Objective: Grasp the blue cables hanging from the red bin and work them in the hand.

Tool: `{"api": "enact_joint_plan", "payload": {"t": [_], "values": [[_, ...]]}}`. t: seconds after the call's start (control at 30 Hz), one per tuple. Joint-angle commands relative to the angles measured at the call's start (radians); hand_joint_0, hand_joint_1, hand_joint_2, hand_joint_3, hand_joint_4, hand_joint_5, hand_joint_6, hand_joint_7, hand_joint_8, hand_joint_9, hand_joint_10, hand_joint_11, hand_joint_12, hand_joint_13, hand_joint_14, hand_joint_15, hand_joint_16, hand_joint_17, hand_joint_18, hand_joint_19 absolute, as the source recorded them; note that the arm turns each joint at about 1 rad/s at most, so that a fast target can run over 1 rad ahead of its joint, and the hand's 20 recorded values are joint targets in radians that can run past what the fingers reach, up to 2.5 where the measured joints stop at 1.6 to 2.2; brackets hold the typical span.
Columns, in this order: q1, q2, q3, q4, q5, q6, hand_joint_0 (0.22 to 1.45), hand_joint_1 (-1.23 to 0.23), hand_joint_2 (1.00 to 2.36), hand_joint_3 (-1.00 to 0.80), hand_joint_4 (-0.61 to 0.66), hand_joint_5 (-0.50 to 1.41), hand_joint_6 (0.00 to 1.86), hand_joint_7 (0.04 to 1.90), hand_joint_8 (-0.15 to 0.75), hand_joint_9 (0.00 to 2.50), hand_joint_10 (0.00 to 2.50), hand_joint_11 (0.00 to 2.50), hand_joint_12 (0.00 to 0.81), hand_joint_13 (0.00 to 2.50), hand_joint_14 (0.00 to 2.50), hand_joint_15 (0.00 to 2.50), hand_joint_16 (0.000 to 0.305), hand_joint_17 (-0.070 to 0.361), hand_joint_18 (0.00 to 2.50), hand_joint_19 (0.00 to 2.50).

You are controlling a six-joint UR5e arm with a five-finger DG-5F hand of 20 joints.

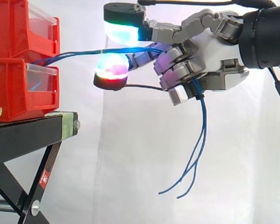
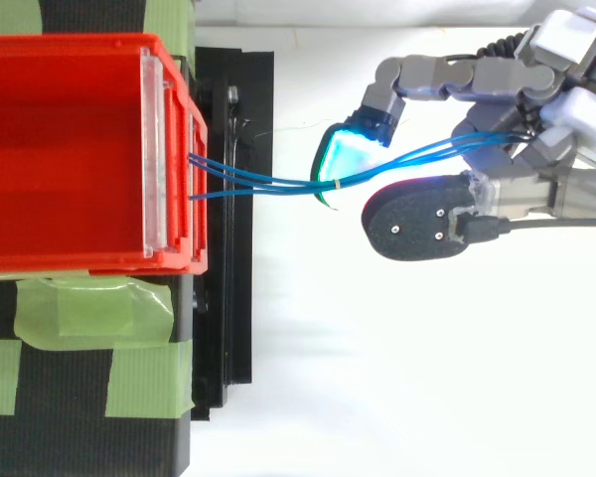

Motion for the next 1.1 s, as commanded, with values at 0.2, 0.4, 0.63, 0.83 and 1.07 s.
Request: {"api": "enact_joint_plan", "payload": {"t": [0.2, 0.4, 0.63, 0.83, 1.07], "values": [[0.000, 0.000, 0.000, 0.003, 0.000, -0.006, 0.94, -0.62, 1.02, -0.49, 0.29, 0.44, 0.01, 1.35, 0.535, 1.78, 2.50, 2.50, 0.712, 2.02, 2.50, 1.97, 0.237, 0.178, 2.50, 0.65], [0.000, 0.000, 0.000, 0.010, 0.001, -0.014, 0.92, -0.60, 1.02, -0.49, 0.28, 0.44, 0.01, 1.34, 0.535, 1.78, 2.50, 2.50, 0.712, 2.02, 2.50, 1.97, 0.237, 0.178, 2.50, 0.65], [-0.011, 0.000, 0.000, 0.037, 0.021, -0.071, 0.88, -0.59, 1.01, -0.69, 0.29, 0.43, 0.01, 1.35, 0.535, 1.78, 2.50, 2.50, 0.712, 2.02, 2.50, 1.97, 0.237, 0.178, 2.50, 0.65], [-0.014, 0.000, 0.000, 0.095, 0.040, -0.147, 0.88, -0.58, 1.01, -0.69, 0.29, 0.44, 0.01, 1.34, 0.535, 1.78, 2.50, 2.50, 0.712, 2.02, 2.50, 1.97, 0.237, 0.178, 2.50, 0.65], [-0.018, 0.000, 0.002, 0.109, 0.034, -0.192, 0.92, -0.59, 1.02, -0.63, 0.29, 0.43, 0.01, 1.35, 0.535, 1.78, 2.50, 2.50, 0.712, 2.02, 2.50, 1.97, 0.237, 0.178, 2.50, 0.65]]}}
